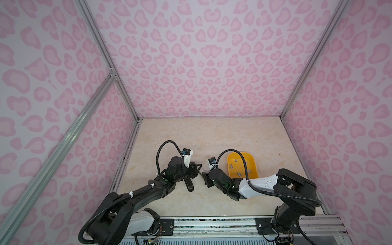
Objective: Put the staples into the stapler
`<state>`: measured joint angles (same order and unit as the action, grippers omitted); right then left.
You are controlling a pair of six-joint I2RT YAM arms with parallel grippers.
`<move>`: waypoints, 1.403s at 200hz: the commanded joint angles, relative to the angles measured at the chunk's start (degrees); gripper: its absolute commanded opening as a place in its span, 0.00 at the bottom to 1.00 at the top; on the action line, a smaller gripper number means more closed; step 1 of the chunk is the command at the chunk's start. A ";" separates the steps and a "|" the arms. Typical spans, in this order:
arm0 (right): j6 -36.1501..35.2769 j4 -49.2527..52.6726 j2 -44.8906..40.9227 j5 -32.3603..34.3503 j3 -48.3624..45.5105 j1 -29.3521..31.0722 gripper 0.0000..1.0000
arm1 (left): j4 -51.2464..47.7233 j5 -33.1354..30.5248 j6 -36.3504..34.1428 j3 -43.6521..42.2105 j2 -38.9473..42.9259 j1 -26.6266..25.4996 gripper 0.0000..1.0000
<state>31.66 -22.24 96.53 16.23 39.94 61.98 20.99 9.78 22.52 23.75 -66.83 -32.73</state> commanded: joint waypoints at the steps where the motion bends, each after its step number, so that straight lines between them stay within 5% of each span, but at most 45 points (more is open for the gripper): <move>1: -0.61 2.11 1.46 -1.81 -0.31 0.42 0.64 | -5.09 -7.57 2.20 -1.14 7.15 -0.05 0.62; 43: -0.72 2.89 6.37 -2.09 2.37 0.43 0.67 | -18.50 -18.26 6.30 -1.93 24.38 0.12 0.65; 80: 0.34 5.76 11.83 -0.42 7.16 1.16 0.53 | -24.63 -22.30 8.44 -2.15 34.43 0.30 0.71; 109: 1.78 6.12 14.47 1.29 9.93 3.49 0.39 | -28.46 -25.15 8.83 -2.27 39.06 0.39 0.76; 160: 4.20 10.64 19.12 5.08 16.15 7.81 0.34 | -30.07 -25.62 9.02 -2.13 40.60 0.39 0.79; 231: 2.71 12.85 9.35 5.95 12.75 7.03 0.52 | -29.44 -24.63 9.34 -2.05 40.23 0.47 0.79; 280: 1.82 14.68 -2.58 8.40 5.51 4.41 0.55 | -29.09 -24.37 9.29 -2.30 40.29 0.47 0.79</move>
<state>33.89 -9.50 97.36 22.48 48.53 67.77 -9.19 -14.79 31.44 21.12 -26.44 -32.32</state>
